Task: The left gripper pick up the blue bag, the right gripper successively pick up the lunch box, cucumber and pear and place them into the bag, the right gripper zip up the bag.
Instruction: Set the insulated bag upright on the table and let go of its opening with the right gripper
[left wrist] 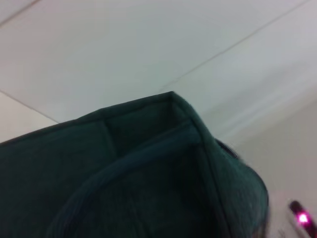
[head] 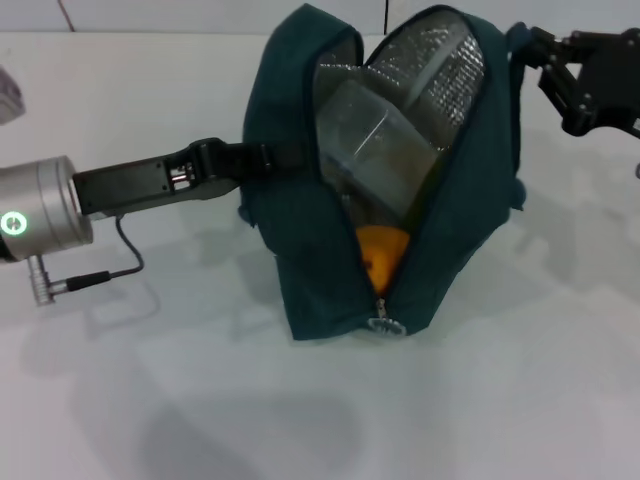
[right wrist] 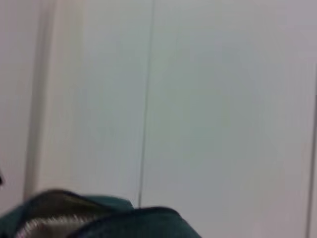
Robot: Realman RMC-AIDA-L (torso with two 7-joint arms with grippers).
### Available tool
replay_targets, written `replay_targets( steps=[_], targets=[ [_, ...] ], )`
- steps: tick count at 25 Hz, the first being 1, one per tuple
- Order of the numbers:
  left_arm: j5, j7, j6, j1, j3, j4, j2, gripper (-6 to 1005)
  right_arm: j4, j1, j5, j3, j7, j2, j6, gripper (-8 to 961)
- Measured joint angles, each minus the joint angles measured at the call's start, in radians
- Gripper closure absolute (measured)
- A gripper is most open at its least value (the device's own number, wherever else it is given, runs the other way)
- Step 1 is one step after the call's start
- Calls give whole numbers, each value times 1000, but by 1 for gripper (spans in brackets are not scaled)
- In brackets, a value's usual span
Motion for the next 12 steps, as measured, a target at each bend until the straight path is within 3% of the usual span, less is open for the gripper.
replay_targets(
  steps=[4, 12],
  targets=[
    [-23, 0, 15, 2, -9, -4, -1, 962, 22, 3, -24, 23, 3, 2, 17, 925],
    [-157, 7, 16, 84, -14, -6, 19, 962, 32, -16, -25, 65, 11, 3, 30, 925]
  ],
)
